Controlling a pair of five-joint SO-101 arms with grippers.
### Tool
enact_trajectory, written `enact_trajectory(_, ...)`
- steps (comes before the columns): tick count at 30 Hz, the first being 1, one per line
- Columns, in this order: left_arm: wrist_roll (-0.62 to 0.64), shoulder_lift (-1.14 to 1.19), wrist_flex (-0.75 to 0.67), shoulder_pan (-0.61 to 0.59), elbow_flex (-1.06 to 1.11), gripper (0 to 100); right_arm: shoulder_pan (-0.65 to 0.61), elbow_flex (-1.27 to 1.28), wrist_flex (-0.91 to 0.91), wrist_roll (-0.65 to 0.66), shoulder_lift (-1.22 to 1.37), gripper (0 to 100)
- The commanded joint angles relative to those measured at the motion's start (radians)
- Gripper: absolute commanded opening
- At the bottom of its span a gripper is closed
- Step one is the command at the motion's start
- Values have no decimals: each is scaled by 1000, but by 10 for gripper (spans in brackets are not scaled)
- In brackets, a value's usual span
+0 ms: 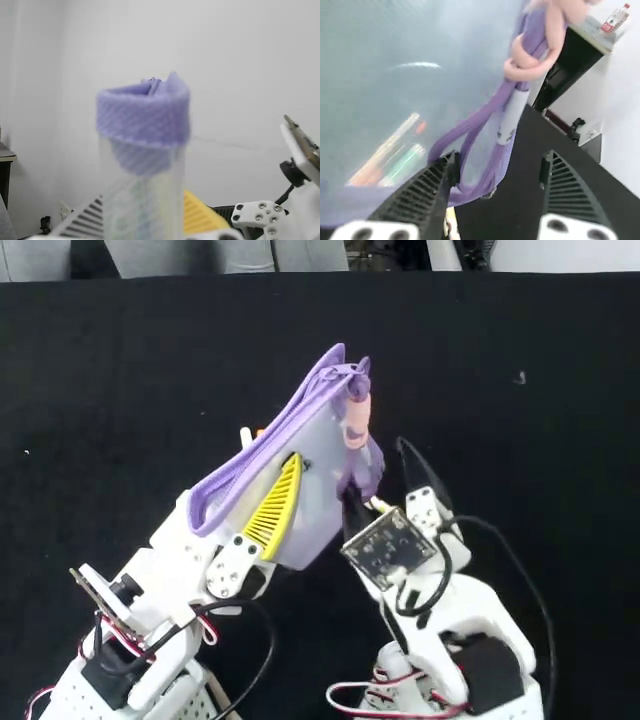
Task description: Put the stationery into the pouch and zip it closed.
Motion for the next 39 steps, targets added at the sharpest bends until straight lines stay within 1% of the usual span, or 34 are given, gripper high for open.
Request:
enact_trajectory(1,9,-9,-3,-4,-22,29,84,42,-153,14,13,265)
enact_trajectory(4,9,-9,-3,-2,-22,29,147,110,-269,15,13,265)
enact_trajectory(6,11,-9,-3,-2,-22,29,157,139,-308,15,13,265)
enact_trajectory(13,11,-6,-3,-1,-22,29,153,137,-301,46,13,263)
enact_trajectory(15,9,-5,-3,-7,-21,29,153,102,-236,49,13,240)
enact_trajectory(17,9,-6,-6,-10,-12,29,153,41,-126,49,12,214)
enact_trajectory(22,8,-5,-11,-10,12,29,147,-127,126,49,4,209)
enact_trajectory(25,8,-6,-11,-10,7,29,84,-213,241,41,2,214)
enact_trajectory(27,8,-8,-11,-10,7,29,34,-245,281,40,2,243)
enact_trajectory(29,8,-9,-11,-10,7,29,15,-246,269,40,2,276)
enact_trajectory(31,8,-9,-8,-10,4,29,17,-225,230,40,10,283)
enact_trajectory(37,8,-9,-5,-10,1,29,20,-59,32,48,8,281)
enact_trajectory(39,9,-9,-5,-10,1,29,52,-16,-40,48,12,281)
